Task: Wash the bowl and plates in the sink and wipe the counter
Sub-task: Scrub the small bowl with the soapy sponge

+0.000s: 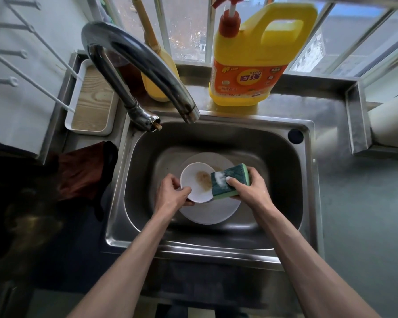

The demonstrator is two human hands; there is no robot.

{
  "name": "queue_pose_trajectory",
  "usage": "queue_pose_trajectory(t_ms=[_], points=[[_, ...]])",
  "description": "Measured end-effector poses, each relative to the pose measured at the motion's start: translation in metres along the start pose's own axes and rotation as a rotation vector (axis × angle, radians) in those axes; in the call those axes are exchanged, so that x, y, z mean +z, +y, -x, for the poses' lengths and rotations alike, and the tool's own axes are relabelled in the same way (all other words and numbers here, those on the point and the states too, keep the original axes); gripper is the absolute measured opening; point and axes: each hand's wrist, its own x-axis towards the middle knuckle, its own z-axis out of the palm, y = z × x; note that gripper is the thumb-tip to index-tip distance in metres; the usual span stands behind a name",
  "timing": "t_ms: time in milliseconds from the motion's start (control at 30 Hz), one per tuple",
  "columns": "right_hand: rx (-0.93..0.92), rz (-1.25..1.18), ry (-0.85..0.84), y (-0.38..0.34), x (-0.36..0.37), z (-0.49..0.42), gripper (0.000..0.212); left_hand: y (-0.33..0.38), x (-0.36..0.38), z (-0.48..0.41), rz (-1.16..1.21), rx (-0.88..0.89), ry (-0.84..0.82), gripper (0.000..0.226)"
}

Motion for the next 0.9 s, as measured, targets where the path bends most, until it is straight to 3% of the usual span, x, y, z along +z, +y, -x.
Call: queue_pose_trajectory(t_ms=[233, 367, 600, 733, 900], points=[[-0.1, -0.003, -0.095, -0.003, 0.01, 0.004, 0.048, 0.0, -0.014, 0.004, 0.156, 0.013, -0.061, 0.059], [-0.209, 0.1, -0.122, -0.011, 0.019, 0.009, 0.048, 0.001, -0.025, 0.002, 0.119, 0.099, -0.067, 0.041], [-0.485, 0.2, 0.009, -0.026, 0.033, 0.022, 0.067, 0.019, -0.03, 0.008, 0.146, 0.045, -0.275, 0.029], [-0.683, 0.412, 0.066, -0.035, 0.042, 0.029, 0.05, 0.024, -0.02, 0.013, 0.189, 0.115, -0.324, 0.027], [-0.877, 0.879, -0.029, -0.034, 0.029, 0.028, 0.089, 0.031, -0.01, 0.015, 0.261, 0.189, -0.291, 0.022]])
